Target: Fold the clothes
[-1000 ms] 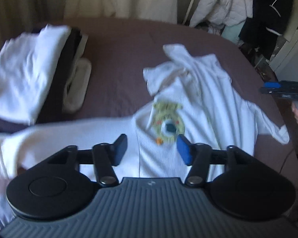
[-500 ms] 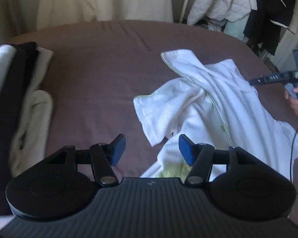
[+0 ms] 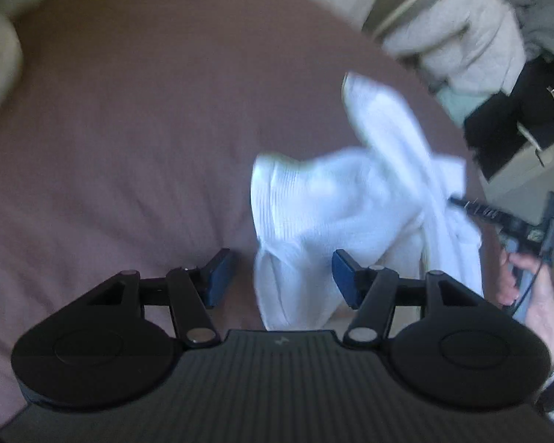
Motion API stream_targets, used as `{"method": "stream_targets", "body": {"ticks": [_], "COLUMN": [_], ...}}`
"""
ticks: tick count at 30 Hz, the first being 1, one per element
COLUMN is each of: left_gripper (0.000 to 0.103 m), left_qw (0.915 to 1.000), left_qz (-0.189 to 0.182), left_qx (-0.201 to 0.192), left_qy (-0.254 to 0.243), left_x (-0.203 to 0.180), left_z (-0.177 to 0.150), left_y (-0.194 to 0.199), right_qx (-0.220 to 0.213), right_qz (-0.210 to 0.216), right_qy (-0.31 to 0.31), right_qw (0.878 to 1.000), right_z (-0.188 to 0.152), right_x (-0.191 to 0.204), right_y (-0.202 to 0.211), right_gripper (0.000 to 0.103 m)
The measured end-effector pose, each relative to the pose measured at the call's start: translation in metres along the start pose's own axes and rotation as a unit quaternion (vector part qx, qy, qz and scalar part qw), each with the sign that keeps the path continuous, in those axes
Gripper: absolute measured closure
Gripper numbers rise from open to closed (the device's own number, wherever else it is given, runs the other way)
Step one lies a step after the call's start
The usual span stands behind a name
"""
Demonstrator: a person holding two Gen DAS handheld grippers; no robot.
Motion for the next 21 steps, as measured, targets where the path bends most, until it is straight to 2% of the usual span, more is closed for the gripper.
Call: {"method": "stream_targets", "body": {"ticks": [1, 2, 3, 4, 5, 7, 8, 9, 11, 12, 13, 14, 15, 16, 17, 18, 19, 21], "left_gripper": [0.049, 0.061, 0.100, 0.101, 0.101, 0.101, 0.101, 0.101, 0.101, 0.100, 0.093, 0.086, 0.050, 0.018, 0.013, 0.014, 0.014, 0.014], "left_qw": [1.0000, 0.9996, 0.9975, 0.9926, 0.9838, 0.9527, 0.9404, 0.9361, 0.9294, 0.9242, 0.9190, 0.9147, 0.9105, 0.9061, 0.9016, 0.9013, 0.9067, 0.9173], "left_qz": [0.003, 0.012, 0.032, 0.058, 0.090, 0.164, 0.190, 0.197, 0.186, 0.181, 0.177, 0.178, 0.195, 0.220, 0.244, 0.248, 0.232, 0.203], "left_qx": [0.000, -0.002, -0.005, -0.007, -0.023, -0.079, -0.115, -0.152, -0.230, -0.257, -0.279, -0.288, -0.282, -0.270, -0.257, -0.242, -0.223, -0.185], "left_qy": [-0.007, -0.027, -0.064, -0.106, -0.153, -0.243, -0.258, -0.249, -0.220, -0.216, -0.215, -0.220, -0.231, -0.240, -0.248, -0.260, -0.272, -0.288], "left_x": [-0.002, -0.007, -0.016, -0.026, -0.037, -0.059, -0.067, -0.074, -0.093, -0.103, -0.113, -0.121, -0.128, -0.130, -0.131, -0.129, -0.123, -0.103], "left_z": [-0.001, -0.002, -0.003, -0.004, -0.004, 0.004, 0.017, 0.034, 0.066, 0.077, 0.085, 0.091, 0.093, 0.093, 0.091, 0.086, 0.076, 0.047], "left_y": [-0.004, -0.006, -0.006, -0.007, -0.005, 0.002, 0.009, 0.020, 0.045, 0.051, 0.055, 0.053, 0.046, 0.038, 0.031, 0.026, 0.024, 0.024], "right_qx": [-0.010, -0.020, -0.032, -0.043, -0.055, -0.086, -0.100, -0.112, -0.123, -0.127, -0.127, -0.116, -0.091, -0.060, -0.045, -0.046, -0.051, -0.050], "right_qz": [-0.010, -0.020, -0.030, -0.039, -0.049, -0.068, -0.076, -0.082, -0.098, -0.107, -0.126, -0.162, -0.190, -0.204, -0.207, -0.196, -0.175, -0.103], "right_qy": [0.012, 0.024, 0.035, 0.045, 0.055, 0.070, 0.073, 0.073, 0.076, 0.078, 0.077, 0.068, 0.051, 0.030, 0.011, -0.006, -0.024, -0.052], "right_qw": [1.000, 0.999, 0.998, 0.997, 0.996, 0.991, 0.989, 0.988, 0.985, 0.983, 0.981, 0.978, 0.976, 0.977, 0.977, 0.979, 0.983, 0.992], "right_z": [0.003, 0.006, 0.011, 0.018, 0.026, 0.046, 0.055, 0.063, 0.073, 0.078, 0.081, 0.083, 0.082, 0.080, 0.076, 0.070, 0.064, 0.045], "right_x": [0.002, 0.003, 0.003, 0.001, -0.002, -0.010, -0.014, -0.018, -0.024, -0.027, -0.028, -0.031, -0.036, -0.040, -0.041, -0.040, -0.036, -0.023], "right_y": [0.009, 0.018, 0.028, 0.037, 0.047, 0.069, 0.077, 0.083, 0.084, 0.083, 0.079, 0.071, 0.061, 0.052, 0.048, 0.050, 0.056, 0.071], "right_gripper": [0.093, 0.094, 0.094, 0.095, 0.095, 0.096, 0.096, 0.096, 0.096, 0.097, 0.098, 0.088, 0.079, 0.066, 0.067, 0.068, 0.065, 0.058]}}
Point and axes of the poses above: each gripper's, at about its wrist camera, not at the fingertips, and y roughly against the way its jaws point, x to its left, z to its top, the point moved 3 cm from there along -y, roughly the way its jaws point, and after that the axes turned 11 degrees about y, right-handed, at the moved point
